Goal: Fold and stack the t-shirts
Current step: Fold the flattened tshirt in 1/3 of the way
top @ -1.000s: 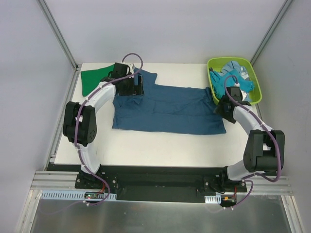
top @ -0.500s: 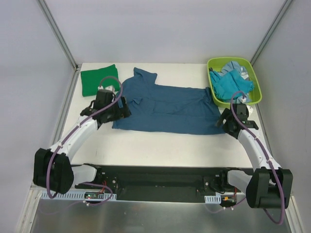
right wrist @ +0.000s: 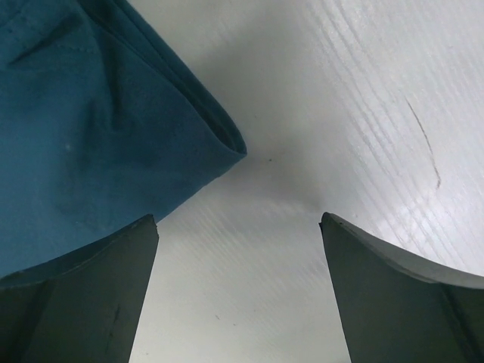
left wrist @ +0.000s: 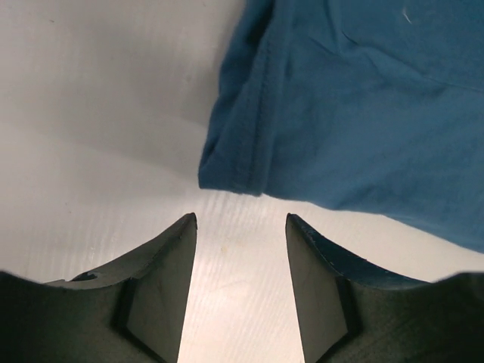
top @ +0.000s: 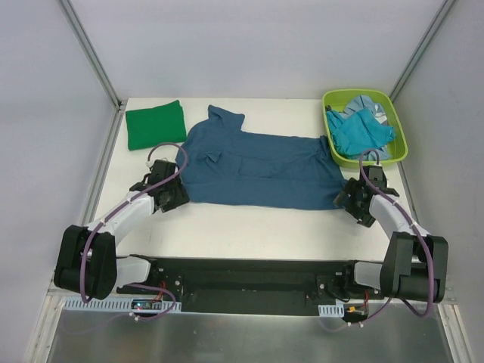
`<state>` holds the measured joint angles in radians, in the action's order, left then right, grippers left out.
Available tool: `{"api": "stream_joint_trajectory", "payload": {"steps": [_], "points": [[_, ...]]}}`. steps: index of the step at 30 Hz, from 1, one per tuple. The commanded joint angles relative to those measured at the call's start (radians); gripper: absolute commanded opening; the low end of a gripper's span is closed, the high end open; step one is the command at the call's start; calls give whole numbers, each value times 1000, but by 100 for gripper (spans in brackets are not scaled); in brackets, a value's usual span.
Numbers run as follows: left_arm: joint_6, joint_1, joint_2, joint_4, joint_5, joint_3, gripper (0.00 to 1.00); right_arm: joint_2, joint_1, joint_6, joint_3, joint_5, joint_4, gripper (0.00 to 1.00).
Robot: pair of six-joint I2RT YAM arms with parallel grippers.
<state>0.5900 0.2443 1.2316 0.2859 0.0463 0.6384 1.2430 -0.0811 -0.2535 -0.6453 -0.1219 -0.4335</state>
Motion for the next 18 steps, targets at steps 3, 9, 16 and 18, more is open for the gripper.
{"api": "stream_joint_trajectory", "payload": {"steps": [3, 9, 16, 18], "points": [[-18, -60, 31, -59, 56, -3, 44, 82, -29, -26, -14, 65, 64, 89], [-50, -91, 46, -85, 50, -6, 30, 141, -40, -26, -27, 73, 90, 88], [-68, -94, 86, -99, 14, -3, 19, 190, -45, -32, -48, 154, 122, 79], [-68, -94, 88, -99, 6, -5, 12, 187, -45, -33, -47, 168, 122, 75]]}}
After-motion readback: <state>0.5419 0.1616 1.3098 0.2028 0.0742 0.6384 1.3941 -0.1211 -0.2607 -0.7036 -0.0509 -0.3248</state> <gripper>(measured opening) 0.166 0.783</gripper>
